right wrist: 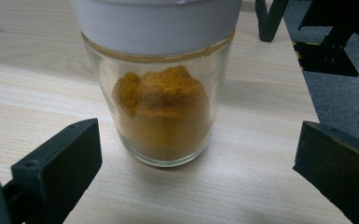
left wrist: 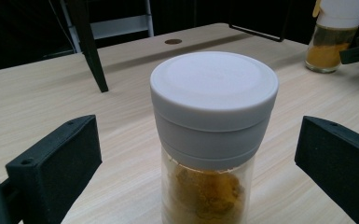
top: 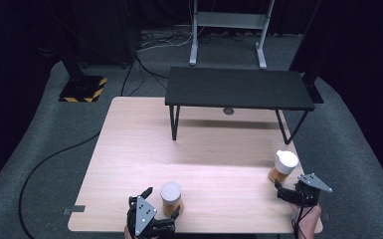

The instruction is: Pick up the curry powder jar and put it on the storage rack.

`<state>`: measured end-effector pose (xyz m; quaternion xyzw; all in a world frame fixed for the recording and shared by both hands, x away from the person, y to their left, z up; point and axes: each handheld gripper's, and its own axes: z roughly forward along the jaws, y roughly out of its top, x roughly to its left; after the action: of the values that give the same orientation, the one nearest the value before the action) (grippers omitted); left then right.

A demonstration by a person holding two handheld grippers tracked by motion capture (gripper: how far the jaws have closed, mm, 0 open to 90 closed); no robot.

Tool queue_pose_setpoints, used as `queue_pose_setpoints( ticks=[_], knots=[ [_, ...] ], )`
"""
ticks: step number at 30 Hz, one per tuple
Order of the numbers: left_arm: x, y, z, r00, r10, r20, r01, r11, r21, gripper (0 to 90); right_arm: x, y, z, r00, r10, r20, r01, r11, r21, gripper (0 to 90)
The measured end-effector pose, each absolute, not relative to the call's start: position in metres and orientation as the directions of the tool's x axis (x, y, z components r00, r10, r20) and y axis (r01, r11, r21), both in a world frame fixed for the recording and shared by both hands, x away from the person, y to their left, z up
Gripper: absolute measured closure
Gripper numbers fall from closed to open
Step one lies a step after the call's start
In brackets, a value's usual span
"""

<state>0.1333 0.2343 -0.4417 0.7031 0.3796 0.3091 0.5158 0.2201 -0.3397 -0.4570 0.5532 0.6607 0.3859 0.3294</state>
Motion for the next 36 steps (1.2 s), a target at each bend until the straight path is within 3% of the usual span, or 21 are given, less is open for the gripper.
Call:
queue_pose_setpoints(
  ticks=[18, 33, 35, 36],
  knots=[
    [0.145, 0.227, -0.451, 0.530, 0.842, 0.097, 0.160, -0.212, 0.964, 0.0, 0.220, -0.342, -0.458, -0.182, 0.983, -0.003, 0.472, 0.090, 0.877, 0.0],
    [0.152, 0.225, -0.453, 0.536, 0.839, 0.092, 0.157, -0.206, 0.966, 0.0, 0.220, -0.343, -0.458, -0.186, 0.982, -0.001, 0.471, 0.090, 0.877, 0.0],
    [0.153, 0.227, -0.451, 0.548, 0.831, 0.092, 0.164, -0.215, 0.963, 1.5, 0.220, -0.342, -0.458, -0.185, 0.983, -0.003, 0.471, 0.091, 0.878, 0.0],
    [0.153, 0.228, -0.450, 0.551, 0.829, 0.090, 0.170, -0.217, 0.961, 9.9, 0.219, -0.342, -0.458, -0.183, 0.983, -0.004, 0.471, 0.091, 0.878, 0.0]
  ],
)
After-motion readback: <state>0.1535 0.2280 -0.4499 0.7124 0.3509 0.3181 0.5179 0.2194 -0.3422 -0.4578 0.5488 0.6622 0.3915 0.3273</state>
